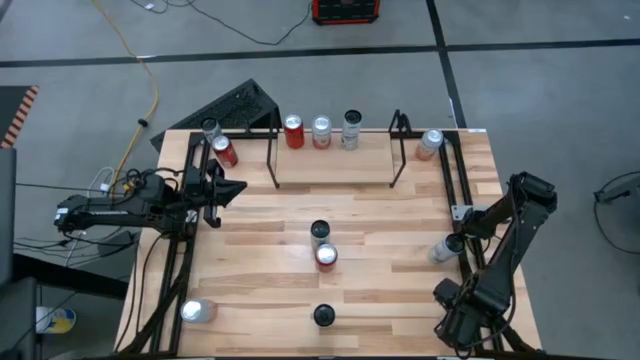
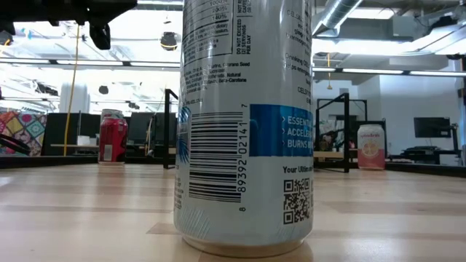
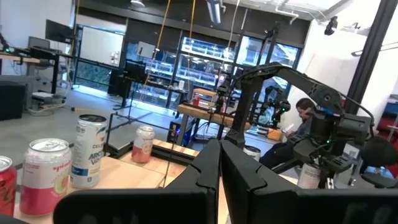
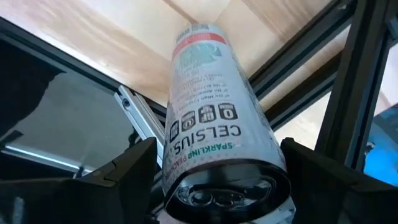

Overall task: Place canned beverage on shelf
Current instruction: Put the bottom right white pink soda can on the shelf

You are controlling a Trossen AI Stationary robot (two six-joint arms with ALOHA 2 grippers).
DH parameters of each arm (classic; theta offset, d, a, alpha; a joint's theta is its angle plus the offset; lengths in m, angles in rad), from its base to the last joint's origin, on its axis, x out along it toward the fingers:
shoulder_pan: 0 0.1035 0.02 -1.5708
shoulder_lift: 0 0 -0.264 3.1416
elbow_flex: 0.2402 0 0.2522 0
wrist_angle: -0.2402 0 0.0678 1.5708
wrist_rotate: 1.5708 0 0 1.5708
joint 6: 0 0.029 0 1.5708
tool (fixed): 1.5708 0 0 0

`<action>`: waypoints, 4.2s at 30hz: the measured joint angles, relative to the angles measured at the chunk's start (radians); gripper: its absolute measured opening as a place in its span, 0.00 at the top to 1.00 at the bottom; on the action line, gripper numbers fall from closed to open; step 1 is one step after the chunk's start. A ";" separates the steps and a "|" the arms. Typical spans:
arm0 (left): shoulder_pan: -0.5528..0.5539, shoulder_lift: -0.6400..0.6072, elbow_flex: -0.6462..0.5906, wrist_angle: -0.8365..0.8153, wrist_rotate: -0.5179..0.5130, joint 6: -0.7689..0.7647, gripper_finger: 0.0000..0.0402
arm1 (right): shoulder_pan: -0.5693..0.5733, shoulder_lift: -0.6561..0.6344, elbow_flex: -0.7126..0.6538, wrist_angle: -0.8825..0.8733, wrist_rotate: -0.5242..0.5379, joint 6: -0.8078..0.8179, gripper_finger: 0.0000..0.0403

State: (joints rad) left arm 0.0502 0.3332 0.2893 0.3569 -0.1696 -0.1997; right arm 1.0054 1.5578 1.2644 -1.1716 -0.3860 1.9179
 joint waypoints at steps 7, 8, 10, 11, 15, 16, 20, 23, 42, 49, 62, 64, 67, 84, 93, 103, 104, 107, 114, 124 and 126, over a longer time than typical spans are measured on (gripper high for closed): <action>0.000 0.000 0.000 0.000 0.001 0.000 1.00 | -0.005 0.000 0.000 -0.001 -0.049 0.000 0.34; 0.000 0.000 0.000 0.000 0.004 0.001 1.00 | -0.010 0.000 0.000 -0.002 -0.050 -0.004 0.36; 0.000 0.000 0.000 0.000 0.005 0.001 1.00 | -0.021 0.000 0.000 -0.003 -0.052 -0.011 0.42; 0.000 0.000 0.000 0.000 0.005 0.001 1.00 | -0.030 -0.001 0.000 -0.003 -0.053 -0.016 0.45; 0.000 0.000 0.000 0.000 0.005 -0.002 1.00 | -0.078 -0.001 0.019 -0.015 -0.042 -0.078 0.47; 0.000 0.000 0.000 0.000 0.005 -0.003 1.00 | -0.098 -0.001 0.033 -0.026 -0.037 -0.091 0.47; 0.000 0.000 0.000 0.000 0.005 -0.004 1.00 | -0.183 -0.001 0.095 -0.090 -0.021 -0.154 0.47; 0.000 0.000 0.000 0.000 0.005 -0.004 1.00 | -0.257 -0.001 0.161 -0.143 -0.005 -0.247 0.47; 0.000 0.000 0.000 -0.008 0.033 0.016 1.00 | -1.044 0.001 0.401 -0.354 0.112 -0.997 0.46; 0.000 0.000 0.000 -0.008 0.033 0.051 1.00 | -1.344 0.002 0.401 -0.275 0.109 -1.168 0.46; 0.000 0.000 0.000 -0.008 0.031 0.086 1.00 | -1.647 0.174 0.565 -0.356 0.103 -1.390 0.46; 0.000 0.000 0.000 -0.008 0.031 0.083 1.00 | -1.649 0.231 0.651 -0.406 0.122 -1.411 0.46; 0.000 0.000 0.000 -0.008 0.028 0.082 1.00 | -1.650 0.286 0.747 -0.392 0.119 -1.415 0.46; 0.000 0.000 0.000 -0.008 0.057 0.003 1.00 | -1.675 0.315 0.778 -0.396 0.106 -1.459 0.46; 0.000 0.000 0.000 -0.008 0.050 -0.007 1.00 | -1.736 0.111 0.543 -0.404 0.166 -1.474 0.46; 0.000 0.000 0.000 -0.005 0.038 -0.052 1.00 | -1.733 0.165 0.537 -0.397 0.262 -1.499 0.46; 0.000 0.000 0.000 -0.001 0.038 -0.055 1.00 | -1.728 0.180 0.537 -0.398 0.261 -1.505 0.46; 0.000 0.000 0.004 0.001 0.038 -0.062 1.00 | -1.714 0.215 0.537 -0.399 0.259 -1.515 0.46; 0.000 0.000 0.008 0.001 0.039 -0.076 1.00 | -1.698 0.258 0.537 -0.398 0.252 -1.517 0.46; 0.000 0.000 0.009 0.000 0.039 -0.076 1.00 | -1.699 0.261 0.537 -0.398 0.252 -1.508 0.41; 0.000 0.000 0.009 0.000 0.039 -0.076 1.00 | -1.698 0.261 0.537 -0.399 0.244 -1.508 0.40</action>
State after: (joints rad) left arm 0.0502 0.3332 0.2981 0.3573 -0.1307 -0.2752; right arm -0.6930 1.8191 1.8015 -1.5703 -0.1419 0.4103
